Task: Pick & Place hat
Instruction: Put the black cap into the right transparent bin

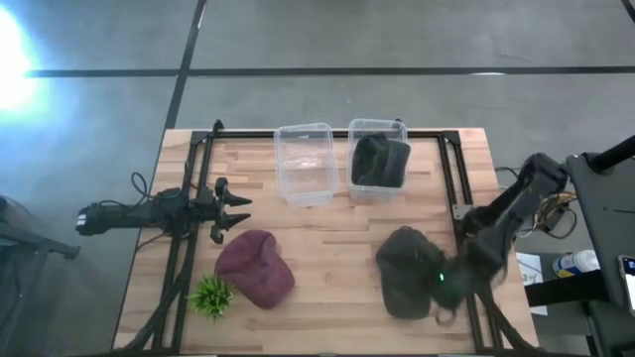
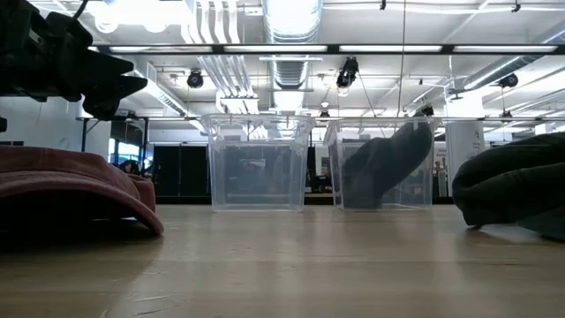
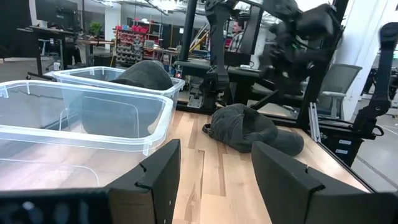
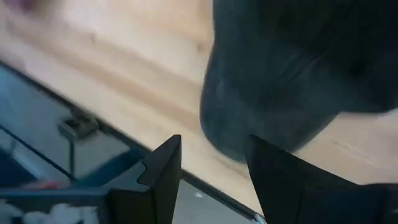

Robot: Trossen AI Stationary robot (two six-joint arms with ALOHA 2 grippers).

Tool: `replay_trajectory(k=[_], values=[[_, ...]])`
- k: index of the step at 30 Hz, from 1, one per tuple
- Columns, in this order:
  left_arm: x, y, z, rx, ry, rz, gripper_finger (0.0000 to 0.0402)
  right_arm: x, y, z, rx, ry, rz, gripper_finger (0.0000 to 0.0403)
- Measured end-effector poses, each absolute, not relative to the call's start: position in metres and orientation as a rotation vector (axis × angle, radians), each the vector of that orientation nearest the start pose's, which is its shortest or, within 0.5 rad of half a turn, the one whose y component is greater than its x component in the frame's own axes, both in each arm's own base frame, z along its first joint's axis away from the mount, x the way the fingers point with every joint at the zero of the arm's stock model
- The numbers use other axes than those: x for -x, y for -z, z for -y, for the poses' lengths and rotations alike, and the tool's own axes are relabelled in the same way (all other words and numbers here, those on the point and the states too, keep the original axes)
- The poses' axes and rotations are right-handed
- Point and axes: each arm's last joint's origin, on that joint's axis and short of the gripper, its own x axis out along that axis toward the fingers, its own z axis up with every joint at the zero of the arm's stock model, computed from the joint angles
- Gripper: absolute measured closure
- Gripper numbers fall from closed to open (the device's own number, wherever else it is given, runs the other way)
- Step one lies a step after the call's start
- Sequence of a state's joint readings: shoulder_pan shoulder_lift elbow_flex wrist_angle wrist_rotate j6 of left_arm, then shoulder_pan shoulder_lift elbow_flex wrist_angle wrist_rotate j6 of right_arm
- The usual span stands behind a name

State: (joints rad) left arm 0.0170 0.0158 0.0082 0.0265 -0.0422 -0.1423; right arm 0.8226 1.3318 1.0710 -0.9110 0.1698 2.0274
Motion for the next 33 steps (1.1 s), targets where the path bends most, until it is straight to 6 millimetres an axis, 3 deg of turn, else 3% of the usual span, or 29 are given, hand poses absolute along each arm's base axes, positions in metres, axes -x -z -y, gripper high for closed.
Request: replay_trajectory(k=[4, 9, 14, 21, 28, 33], values=[[-0.098, -0.168, -0.003, 0.142, -0.058, 0.023, 0.0209, -0.173, -0.243, -0.220, -1.050, 0.498, -1.144, 0.0230], [-0.098, -0.168, -0.003, 0.142, -0.058, 0.023, 0.0209, -0.171, -0.219, -0.257, -1.082, 0.480, -1.338, 0.0230], [-0.098, -0.168, -0.003, 0.142, -0.058, 0.023, 0.0209, -0.168, -0.205, -0.288, -0.959, 0.474, -1.368, 0.0230], [-0.098, -0.168, -0.003, 0.142, -0.058, 0.023, 0.0209, -0.178, -0.191, -0.310, -0.689, 0.570, -1.412, 0.0230], [-0.098, -0.168, -0.003, 0.142, -0.058, 0.023, 0.0209, -0.198, -0.176, -0.334, -0.826, 0.471, -1.312, 0.0230], [-0.098, -0.168, -0.003, 0.142, -0.058, 0.023, 0.0209, -0.202, -0.166, -0.330, -0.865, 0.603, -1.199, 0.0230]])
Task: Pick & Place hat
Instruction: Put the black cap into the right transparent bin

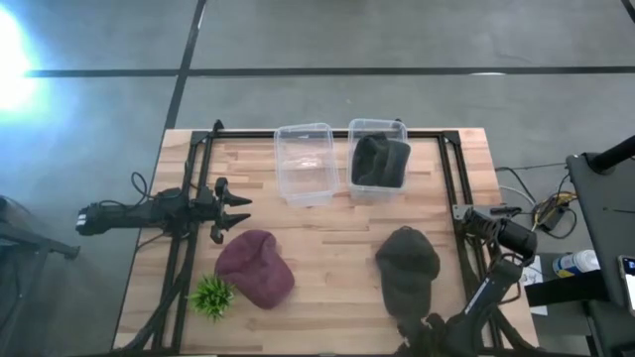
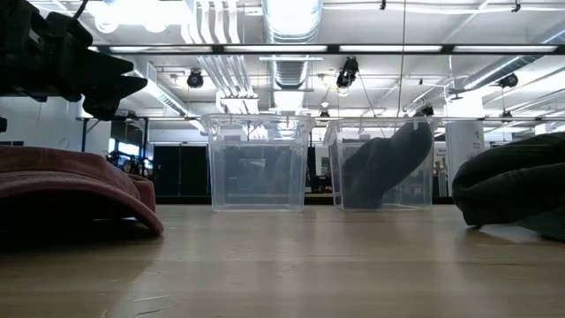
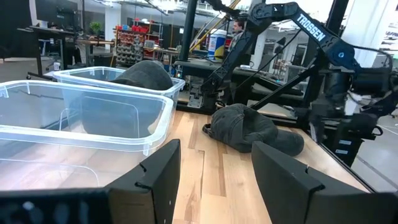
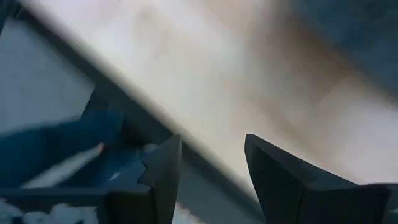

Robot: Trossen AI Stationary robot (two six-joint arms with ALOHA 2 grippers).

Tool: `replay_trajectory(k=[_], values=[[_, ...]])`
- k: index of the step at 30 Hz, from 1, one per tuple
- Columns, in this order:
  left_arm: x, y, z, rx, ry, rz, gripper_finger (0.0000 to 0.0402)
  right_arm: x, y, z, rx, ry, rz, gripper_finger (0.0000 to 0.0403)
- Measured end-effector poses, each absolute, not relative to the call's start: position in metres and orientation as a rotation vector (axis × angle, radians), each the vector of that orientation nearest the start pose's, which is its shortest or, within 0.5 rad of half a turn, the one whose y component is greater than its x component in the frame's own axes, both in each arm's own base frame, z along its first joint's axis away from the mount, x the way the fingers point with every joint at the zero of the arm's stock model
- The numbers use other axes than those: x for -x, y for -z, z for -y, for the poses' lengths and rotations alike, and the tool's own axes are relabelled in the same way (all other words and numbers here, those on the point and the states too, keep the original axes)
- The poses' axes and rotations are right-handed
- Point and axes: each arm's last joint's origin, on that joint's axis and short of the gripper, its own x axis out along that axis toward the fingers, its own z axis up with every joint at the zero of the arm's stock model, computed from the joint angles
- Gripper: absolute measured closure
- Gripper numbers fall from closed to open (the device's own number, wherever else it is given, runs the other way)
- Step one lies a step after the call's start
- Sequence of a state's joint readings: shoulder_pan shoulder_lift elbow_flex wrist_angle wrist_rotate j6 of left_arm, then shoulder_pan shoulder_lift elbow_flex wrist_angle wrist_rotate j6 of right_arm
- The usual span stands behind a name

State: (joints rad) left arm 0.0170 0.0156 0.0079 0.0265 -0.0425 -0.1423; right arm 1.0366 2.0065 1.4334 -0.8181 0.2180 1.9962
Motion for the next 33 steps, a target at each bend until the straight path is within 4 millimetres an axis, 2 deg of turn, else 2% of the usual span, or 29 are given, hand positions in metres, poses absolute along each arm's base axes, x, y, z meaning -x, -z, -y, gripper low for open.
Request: replay_trajectory(k=[7, 12, 19, 23, 25, 27, 29, 33], values=[[-0.098, -0.168, -0.003, 0.142, -0.058, 0.023, 0.0209, -0.186, -0.164, -0.300, -0.791, 1.024, -1.067, 0.0230], [-0.098, -0.168, -0.003, 0.142, -0.058, 0.023, 0.0209, -0.176, -0.185, -0.282, -0.706, 1.111, -1.024, 0.0230], [-0.098, -0.168, -0.003, 0.142, -0.058, 0.023, 0.0209, -0.172, -0.220, -0.260, -0.761, 1.069, -0.980, 0.0230], [-0.098, -0.168, -0.003, 0.142, -0.058, 0.023, 0.0209, -0.168, -0.240, -0.246, -0.779, 1.001, -1.073, 0.0230], [-0.098, -0.168, -0.003, 0.143, -0.058, 0.023, 0.0209, -0.169, -0.247, -0.240, -0.788, 0.907, -1.179, 0.0230], [-0.098, -0.168, -0.003, 0.143, -0.058, 0.023, 0.0209, -0.171, -0.251, -0.240, -0.818, 0.739, -1.224, 0.0230], [-0.098, -0.168, -0.003, 0.142, -0.058, 0.023, 0.0209, -0.171, -0.250, -0.236, -0.940, 0.668, -1.200, 0.0230], [-0.098, -0.168, -0.003, 0.142, -0.058, 0.023, 0.0209, -0.161, -0.237, -0.224, -1.344, 0.685, -1.062, 0.0230]])
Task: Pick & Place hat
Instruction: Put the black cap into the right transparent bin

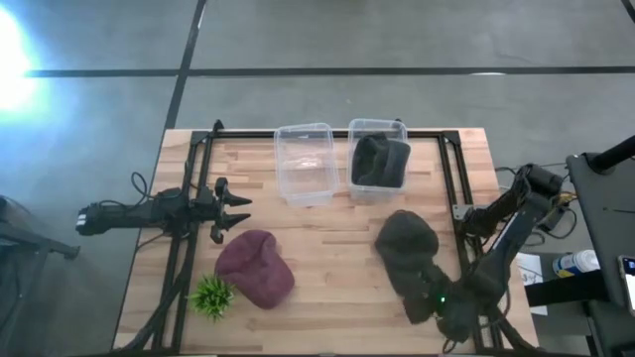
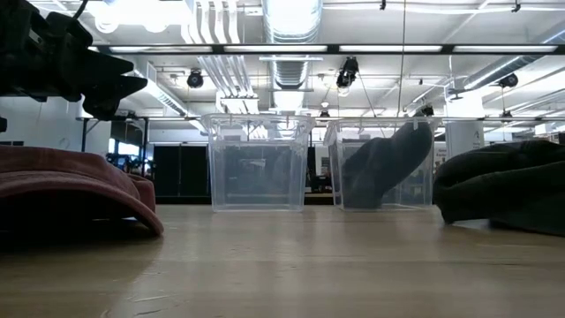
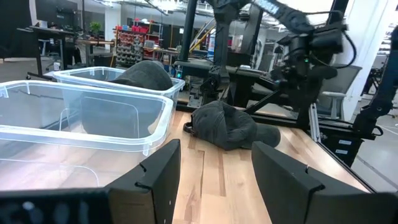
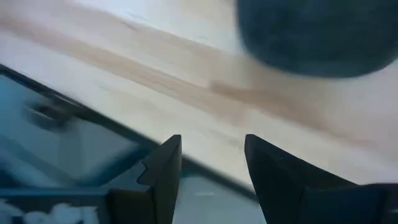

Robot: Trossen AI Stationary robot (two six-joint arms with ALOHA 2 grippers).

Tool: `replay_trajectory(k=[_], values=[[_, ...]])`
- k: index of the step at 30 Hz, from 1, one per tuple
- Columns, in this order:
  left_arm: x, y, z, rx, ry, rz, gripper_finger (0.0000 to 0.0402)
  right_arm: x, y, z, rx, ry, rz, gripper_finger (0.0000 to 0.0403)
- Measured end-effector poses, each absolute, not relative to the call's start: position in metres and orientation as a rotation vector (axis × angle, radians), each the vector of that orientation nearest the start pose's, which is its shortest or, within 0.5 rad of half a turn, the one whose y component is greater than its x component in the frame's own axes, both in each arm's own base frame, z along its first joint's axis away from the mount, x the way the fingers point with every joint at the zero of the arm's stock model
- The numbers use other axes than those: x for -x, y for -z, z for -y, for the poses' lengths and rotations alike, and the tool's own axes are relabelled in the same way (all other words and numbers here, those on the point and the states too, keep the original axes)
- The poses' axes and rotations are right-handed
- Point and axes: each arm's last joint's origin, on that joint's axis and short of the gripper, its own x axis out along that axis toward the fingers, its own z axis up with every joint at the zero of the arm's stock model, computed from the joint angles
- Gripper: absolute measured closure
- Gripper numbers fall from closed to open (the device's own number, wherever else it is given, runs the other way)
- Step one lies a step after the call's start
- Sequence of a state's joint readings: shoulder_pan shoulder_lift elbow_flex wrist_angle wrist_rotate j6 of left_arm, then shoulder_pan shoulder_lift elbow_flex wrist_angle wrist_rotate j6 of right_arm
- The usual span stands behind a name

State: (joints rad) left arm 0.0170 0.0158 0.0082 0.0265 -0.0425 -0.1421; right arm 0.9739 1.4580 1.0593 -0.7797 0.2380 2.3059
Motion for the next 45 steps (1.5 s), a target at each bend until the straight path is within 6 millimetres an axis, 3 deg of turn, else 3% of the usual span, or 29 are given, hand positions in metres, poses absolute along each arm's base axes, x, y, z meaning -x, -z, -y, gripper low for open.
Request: replay_trajectory(k=[3, 5, 12, 17, 23, 30, 35, 41, 45], values=[[-0.098, -0.168, -0.003, 0.142, -0.058, 0.023, 0.0209, -0.159, -0.226, -0.217, -1.457, 0.595, -0.946, 0.0230], [-0.098, -0.168, -0.003, 0.142, -0.058, 0.023, 0.0209, -0.162, -0.220, -0.206, -1.438, 0.613, -0.868, 0.0230], [-0.098, -0.167, -0.003, 0.142, -0.058, 0.022, 0.0209, -0.158, -0.220, -0.152, -1.159, 0.927, -0.797, 0.0230], [-0.098, -0.168, -0.003, 0.142, -0.058, 0.023, 0.0209, -0.169, -0.227, -0.123, -0.984, 1.000, -0.796, 0.0233], [-0.098, -0.167, -0.003, 0.142, -0.058, 0.022, 0.0209, -0.189, -0.204, -0.108, -0.857, 1.069, -0.902, 0.0240], [-0.098, -0.168, -0.003, 0.143, -0.058, 0.022, 0.0209, -0.212, -0.166, -0.114, -0.879, 1.008, -0.962, 0.0241], [-0.098, -0.167, -0.003, 0.142, -0.058, 0.022, 0.0209, -0.241, -0.146, -0.127, -0.958, 0.765, -0.944, 0.0241], [-0.098, -0.168, -0.003, 0.143, -0.058, 0.022, 0.0209, -0.286, -0.133, -0.152, -0.945, 0.134, -0.971, 0.0249], [-0.098, -0.168, -0.003, 0.142, -0.058, 0.022, 0.0209, -0.298, -0.141, -0.160, -0.975, 0.029, -0.952, 0.0258]])
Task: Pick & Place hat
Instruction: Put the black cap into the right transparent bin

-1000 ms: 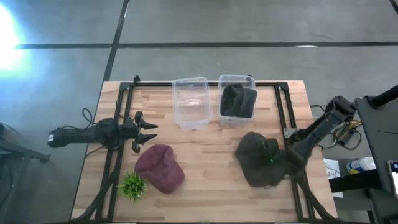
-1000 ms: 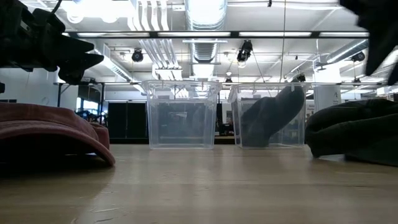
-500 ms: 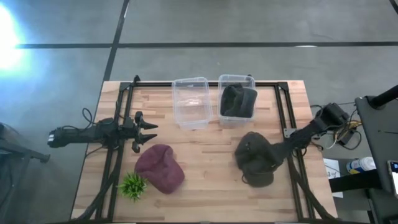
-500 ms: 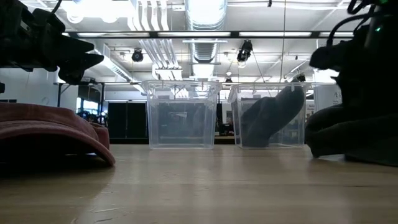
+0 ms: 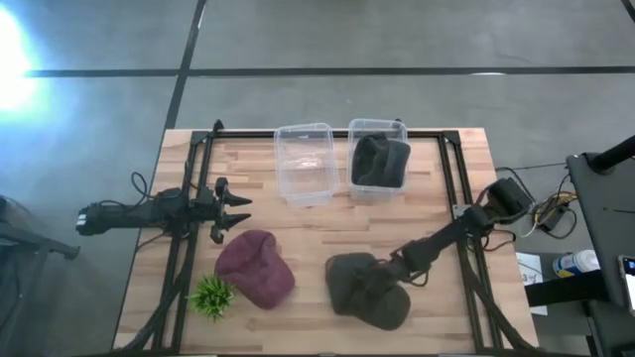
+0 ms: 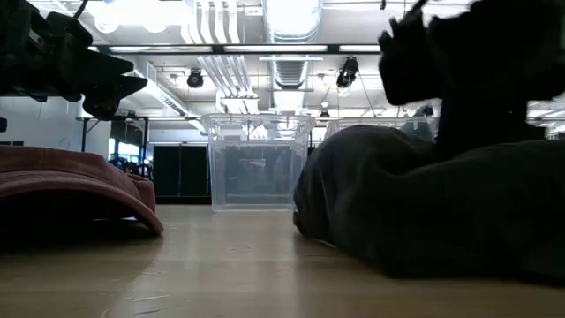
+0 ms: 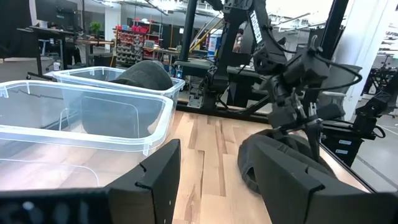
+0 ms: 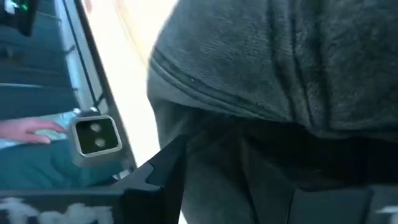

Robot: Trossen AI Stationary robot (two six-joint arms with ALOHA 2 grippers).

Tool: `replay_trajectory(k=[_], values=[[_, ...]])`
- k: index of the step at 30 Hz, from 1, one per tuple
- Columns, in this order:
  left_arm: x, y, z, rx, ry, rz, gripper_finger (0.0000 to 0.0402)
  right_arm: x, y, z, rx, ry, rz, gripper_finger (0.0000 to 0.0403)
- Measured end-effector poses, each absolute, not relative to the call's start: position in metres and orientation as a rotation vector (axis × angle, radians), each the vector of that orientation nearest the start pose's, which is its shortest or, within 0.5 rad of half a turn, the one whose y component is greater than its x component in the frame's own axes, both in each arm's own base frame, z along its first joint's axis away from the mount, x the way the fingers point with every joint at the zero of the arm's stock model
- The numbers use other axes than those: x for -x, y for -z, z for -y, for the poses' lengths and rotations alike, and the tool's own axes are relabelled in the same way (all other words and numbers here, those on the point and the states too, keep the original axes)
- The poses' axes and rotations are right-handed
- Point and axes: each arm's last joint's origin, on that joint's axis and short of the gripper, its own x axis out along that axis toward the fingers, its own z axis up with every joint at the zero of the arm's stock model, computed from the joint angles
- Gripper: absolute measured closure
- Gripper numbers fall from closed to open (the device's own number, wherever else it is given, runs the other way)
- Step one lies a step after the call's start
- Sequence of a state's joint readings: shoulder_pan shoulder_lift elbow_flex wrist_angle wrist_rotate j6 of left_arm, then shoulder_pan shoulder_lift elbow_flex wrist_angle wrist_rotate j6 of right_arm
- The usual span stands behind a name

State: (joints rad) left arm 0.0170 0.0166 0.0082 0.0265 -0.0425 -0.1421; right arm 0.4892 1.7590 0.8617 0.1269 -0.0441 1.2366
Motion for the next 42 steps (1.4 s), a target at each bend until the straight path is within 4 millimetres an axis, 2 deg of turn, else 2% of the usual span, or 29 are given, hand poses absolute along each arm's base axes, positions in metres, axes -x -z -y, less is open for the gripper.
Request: replay_trajectory(k=[3, 7, 10, 14, 18, 24, 31, 38, 42], values=[[-0.098, -0.167, -0.003, 0.142, -0.058, 0.022, 0.0209, -0.296, -0.158, -0.157, -0.985, 0.106, -0.896, 0.0267], [-0.098, -0.167, -0.003, 0.142, -0.058, 0.021, 0.0209, -0.282, -0.188, -0.146, -0.995, 0.227, -0.866, 0.0279], [-0.099, -0.167, -0.003, 0.142, -0.058, 0.016, 0.0209, -0.260, -0.211, -0.142, -1.099, 0.339, -0.898, 0.0284], [-0.099, -0.166, -0.003, 0.142, -0.059, 0.009, 0.0209, -0.223, -0.227, -0.154, -1.243, 0.474, -0.938, 0.0274], [-0.099, -0.166, -0.003, 0.142, -0.059, 0.003, 0.0209, -0.190, -0.219, -0.178, -1.328, 0.592, -1.029, 0.0245], [-0.099, -0.166, -0.003, 0.142, -0.059, 0.003, 0.0209, -0.157, -0.200, -0.216, -1.400, 0.663, -1.101, 0.0191], [-0.099, -0.166, -0.003, 0.142, -0.060, 0.003, 0.0209, -0.160, -0.178, -0.235, -1.360, 0.630, -1.043, 0.0152], [-0.099, -0.166, -0.003, 0.142, -0.060, 0.003, 0.0209, -0.168, -0.150, -0.242, -1.303, 0.663, -0.934, 0.0145], [-0.099, -0.166, -0.003, 0.142, -0.059, 0.003, 0.0209, -0.175, -0.142, -0.246, -1.304, 0.627, -0.821, 0.0145]])
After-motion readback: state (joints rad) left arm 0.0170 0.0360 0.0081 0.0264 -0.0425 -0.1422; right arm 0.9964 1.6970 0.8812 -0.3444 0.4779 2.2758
